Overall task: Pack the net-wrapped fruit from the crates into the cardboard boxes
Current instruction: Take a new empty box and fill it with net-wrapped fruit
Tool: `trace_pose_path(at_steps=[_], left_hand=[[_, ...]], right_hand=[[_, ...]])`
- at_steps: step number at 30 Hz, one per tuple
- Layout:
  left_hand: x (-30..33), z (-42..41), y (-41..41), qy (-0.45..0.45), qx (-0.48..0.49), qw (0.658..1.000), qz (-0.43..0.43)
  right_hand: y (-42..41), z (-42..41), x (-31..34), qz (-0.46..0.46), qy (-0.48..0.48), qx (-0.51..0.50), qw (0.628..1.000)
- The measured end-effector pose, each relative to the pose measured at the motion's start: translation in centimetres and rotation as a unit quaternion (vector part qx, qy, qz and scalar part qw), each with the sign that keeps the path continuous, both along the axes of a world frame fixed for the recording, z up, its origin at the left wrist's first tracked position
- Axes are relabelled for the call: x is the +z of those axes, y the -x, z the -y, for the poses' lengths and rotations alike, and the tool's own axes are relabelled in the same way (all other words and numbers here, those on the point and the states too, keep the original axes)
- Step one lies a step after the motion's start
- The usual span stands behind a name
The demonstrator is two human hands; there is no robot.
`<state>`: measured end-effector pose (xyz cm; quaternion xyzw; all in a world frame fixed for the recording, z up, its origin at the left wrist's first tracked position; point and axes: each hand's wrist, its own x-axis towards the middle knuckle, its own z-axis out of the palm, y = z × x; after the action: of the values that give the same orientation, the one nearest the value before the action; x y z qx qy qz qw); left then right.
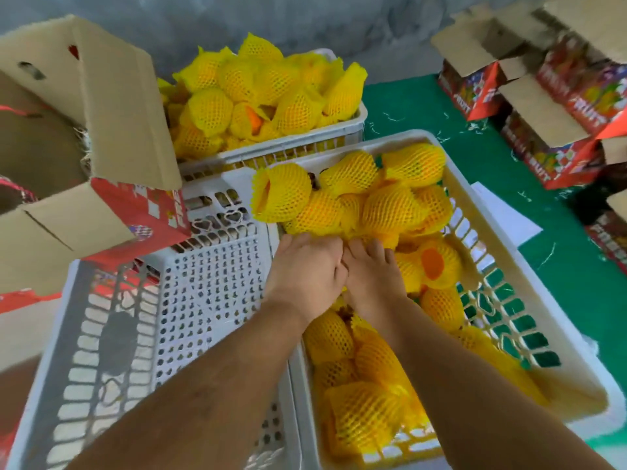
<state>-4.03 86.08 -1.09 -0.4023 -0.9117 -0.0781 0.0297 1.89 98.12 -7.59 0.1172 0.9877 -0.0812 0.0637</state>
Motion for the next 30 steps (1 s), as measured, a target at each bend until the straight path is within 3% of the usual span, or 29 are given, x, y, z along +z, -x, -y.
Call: trace_pose_path(at_steps=[3,6,8,10,11,13,14,16,24,28,30], left_hand=[[0.3,0.1,0.2,-0.079,0.024,0.995,0.048],[0.7,0.3,0.2,-0.124,0.058,0.986,0.094],[1.0,0.6,0.3,-0.169,0.060,0.975,0.131],[1.0,0.9,0.5,-0.188,0.046,0.963,0.189],[0.8,1.0,0.6,-0.180,0.039,0.961,0.208],[0.4,1.0,0.8,-0.154,0.023,0.965,0.210],[0.2,0.9,0.9,-0.155,0.018,0.967,0.201],[-0.1,0.8,1.0,-0.191,0.019,0.963,0.191],[0.1,1.0,1.0,-0.265,0.010,0.949,0.171],[-0.3,1.0,0.9,-0.263,0.010,0.948,0.176],[-0.4,1.0,0.9,-0.247,-0.005,0.958,0.147]], right_hand=[[0.3,-1.1,0.7,-0.026,0.054,0.001,0.998],[-0.4,-2.4,2.3,-0.136,0.172,-0.068,0.973],[-0.7,-3.8,3.8,-0.212,0.370,-0.137,0.894],[-0.7,-4.9,4.8,-0.277,0.571,-0.129,0.762],[-0.6,-5.3,5.0,-0.282,0.633,-0.138,0.708],[-0.4,-5.4,5.1,-0.240,0.705,-0.162,0.647],[-0.3,-5.3,5.0,-0.214,0.720,-0.163,0.640],[0.0,-4.8,4.3,-0.187,0.710,-0.157,0.661],[0.0,-4.1,4.0,-0.192,0.634,-0.162,0.732],[-0.1,-3.9,4.7,-0.272,0.659,-0.181,0.677],[-0.2,-3.8,5.1,-0.270,0.673,-0.158,0.671]])
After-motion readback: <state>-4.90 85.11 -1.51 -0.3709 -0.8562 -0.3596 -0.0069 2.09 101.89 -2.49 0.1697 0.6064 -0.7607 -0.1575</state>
